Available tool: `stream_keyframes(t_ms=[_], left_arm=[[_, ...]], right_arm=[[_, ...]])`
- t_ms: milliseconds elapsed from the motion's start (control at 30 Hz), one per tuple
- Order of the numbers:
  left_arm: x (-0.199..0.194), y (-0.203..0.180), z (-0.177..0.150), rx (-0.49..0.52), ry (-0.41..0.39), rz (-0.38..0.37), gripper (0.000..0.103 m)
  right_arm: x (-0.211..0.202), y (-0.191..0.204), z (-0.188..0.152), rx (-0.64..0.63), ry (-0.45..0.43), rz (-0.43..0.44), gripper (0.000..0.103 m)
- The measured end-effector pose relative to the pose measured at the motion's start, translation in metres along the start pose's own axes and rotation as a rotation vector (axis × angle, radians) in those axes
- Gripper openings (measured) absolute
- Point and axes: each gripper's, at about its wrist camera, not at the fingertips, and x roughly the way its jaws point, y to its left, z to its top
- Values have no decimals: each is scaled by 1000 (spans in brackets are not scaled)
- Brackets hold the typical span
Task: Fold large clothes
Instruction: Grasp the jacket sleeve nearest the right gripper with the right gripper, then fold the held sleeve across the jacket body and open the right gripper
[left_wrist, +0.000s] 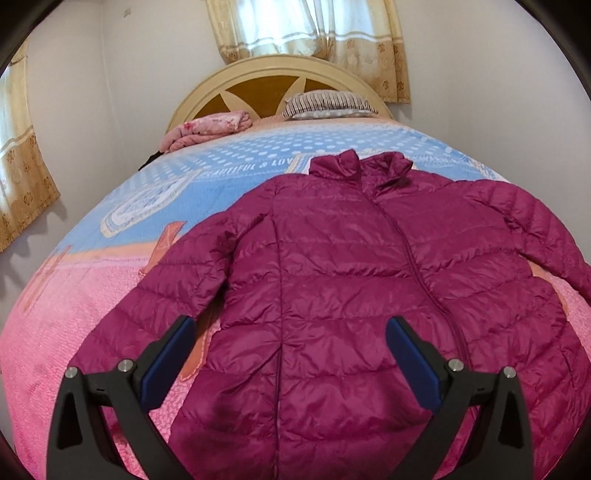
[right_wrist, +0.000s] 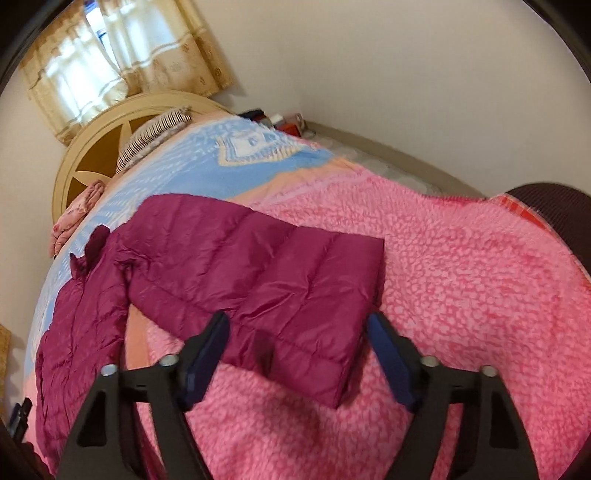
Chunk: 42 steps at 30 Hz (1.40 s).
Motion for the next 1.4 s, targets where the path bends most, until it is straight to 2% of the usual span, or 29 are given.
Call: stream_keyframes(t_ms=[67, 100, 133, 233, 333, 600, 767, 867, 1000, 1067, 1200, 1400], left_arm=[[5, 1, -1, 0, 11, 1, 103], [7, 1, -2, -1, 16, 1, 103], [10, 2, -1, -1, 22, 1, 103], [17, 4, 1, 0, 38, -4, 103], [22, 7, 4, 5, 32, 25, 103], [34, 26, 1, -66, 67, 21, 103], [35, 33, -2, -84, 68, 15, 103], [34, 38, -4, -110, 70, -3, 103], [35, 42, -8, -125, 77, -21, 103], [34, 44, -9, -127, 76, -28, 103], [31, 52, -9, -145, 71, -38, 103], [24, 68, -6, -176, 57, -44, 103]], right_arm=[[11, 1, 0, -16, 28, 6, 57], [13, 1, -1, -21, 36, 9, 43], [16, -1, -1, -21, 43, 16, 33], [14, -7, 3, -16, 54, 45, 21], [5, 0, 16, -74, 32, 12, 18], [-31, 40, 69, -215, -81, -54, 15], [-64, 98, 102, -355, -203, -74, 14], [-82, 143, 108, -461, -273, -71, 14], [-100, 215, 99, -636, -362, -56, 13], [-107, 255, 85, -740, -399, -31, 13], [-111, 320, 49, -896, -427, 30, 13], [-94, 393, -3, -1015, -414, 149, 13]])
